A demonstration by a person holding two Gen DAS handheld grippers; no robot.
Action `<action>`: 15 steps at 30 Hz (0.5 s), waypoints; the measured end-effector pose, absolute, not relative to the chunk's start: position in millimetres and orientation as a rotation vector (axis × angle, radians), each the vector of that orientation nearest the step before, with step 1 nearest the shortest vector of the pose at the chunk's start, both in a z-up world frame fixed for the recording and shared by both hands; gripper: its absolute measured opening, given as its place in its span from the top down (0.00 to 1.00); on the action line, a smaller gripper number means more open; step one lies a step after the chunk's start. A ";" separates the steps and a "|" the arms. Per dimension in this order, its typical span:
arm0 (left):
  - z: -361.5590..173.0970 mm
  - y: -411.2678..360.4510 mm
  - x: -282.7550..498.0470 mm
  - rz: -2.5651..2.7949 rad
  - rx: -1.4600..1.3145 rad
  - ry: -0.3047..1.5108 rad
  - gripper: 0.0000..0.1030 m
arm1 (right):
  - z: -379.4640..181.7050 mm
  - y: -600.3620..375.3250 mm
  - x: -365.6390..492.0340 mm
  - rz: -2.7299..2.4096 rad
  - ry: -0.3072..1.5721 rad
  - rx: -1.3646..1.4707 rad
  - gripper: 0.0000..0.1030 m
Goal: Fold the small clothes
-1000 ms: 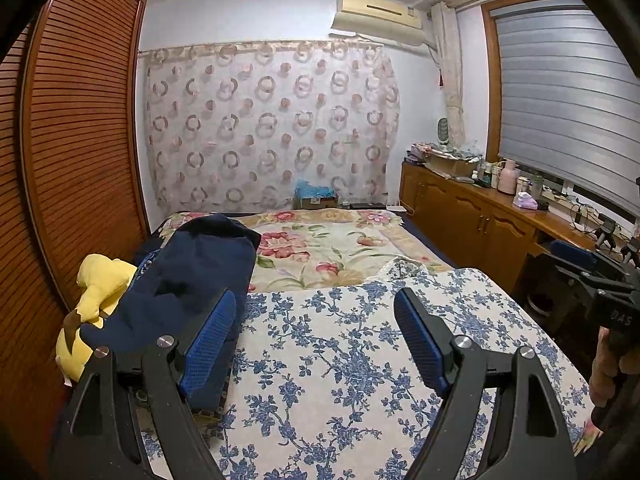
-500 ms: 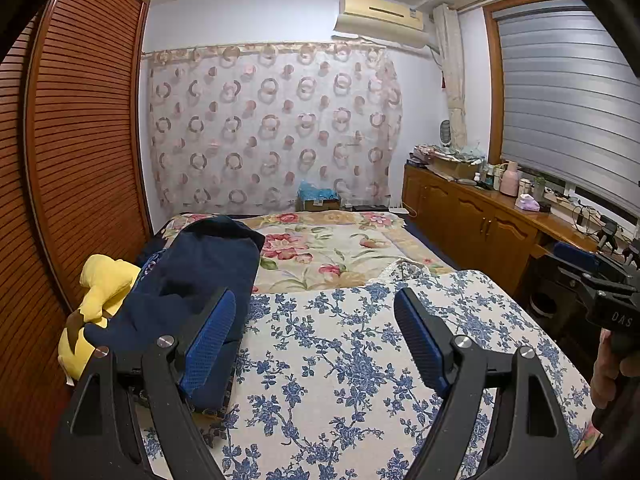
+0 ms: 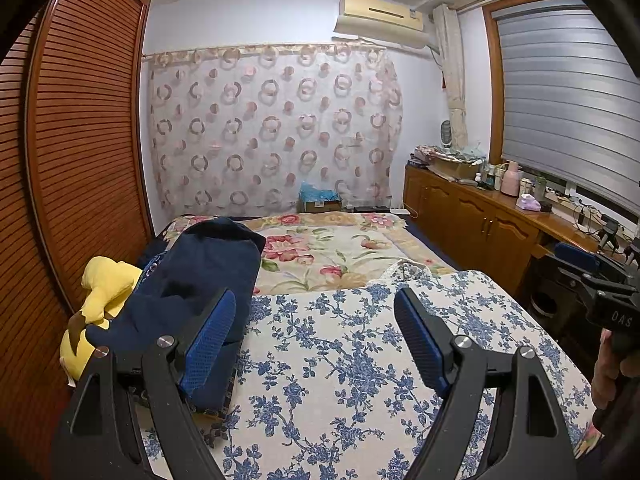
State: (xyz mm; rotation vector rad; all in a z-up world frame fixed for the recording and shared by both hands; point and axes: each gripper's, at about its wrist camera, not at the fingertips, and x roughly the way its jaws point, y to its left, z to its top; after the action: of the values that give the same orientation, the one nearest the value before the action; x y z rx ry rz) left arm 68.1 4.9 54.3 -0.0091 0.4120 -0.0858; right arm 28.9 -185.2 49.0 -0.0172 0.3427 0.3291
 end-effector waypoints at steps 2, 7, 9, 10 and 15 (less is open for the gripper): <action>54.1 5.2 68.5 -0.086 -0.009 0.412 0.20 | 49.2 -185.9 29.0 0.330 0.343 -0.017 0.26; 53.8 5.7 68.8 -0.085 -0.006 0.411 0.20 | 49.9 -186.9 28.8 0.333 0.345 -0.021 0.26; 53.4 5.2 68.1 -0.086 -0.008 0.411 0.20 | 50.0 -187.4 28.8 0.335 0.343 -0.021 0.26; 53.5 5.8 68.7 -0.086 -0.008 0.410 0.20 | 50.7 -187.7 29.2 0.334 0.344 -0.020 0.26; 54.2 8.1 70.2 -0.085 -0.008 0.410 0.20 | 50.4 -188.0 29.1 0.334 0.343 -0.020 0.26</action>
State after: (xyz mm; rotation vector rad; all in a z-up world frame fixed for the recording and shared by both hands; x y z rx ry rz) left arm 70.2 8.1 54.2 -0.0084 0.4105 -0.0848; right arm 29.1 -188.0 50.4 -0.0198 0.3432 0.3345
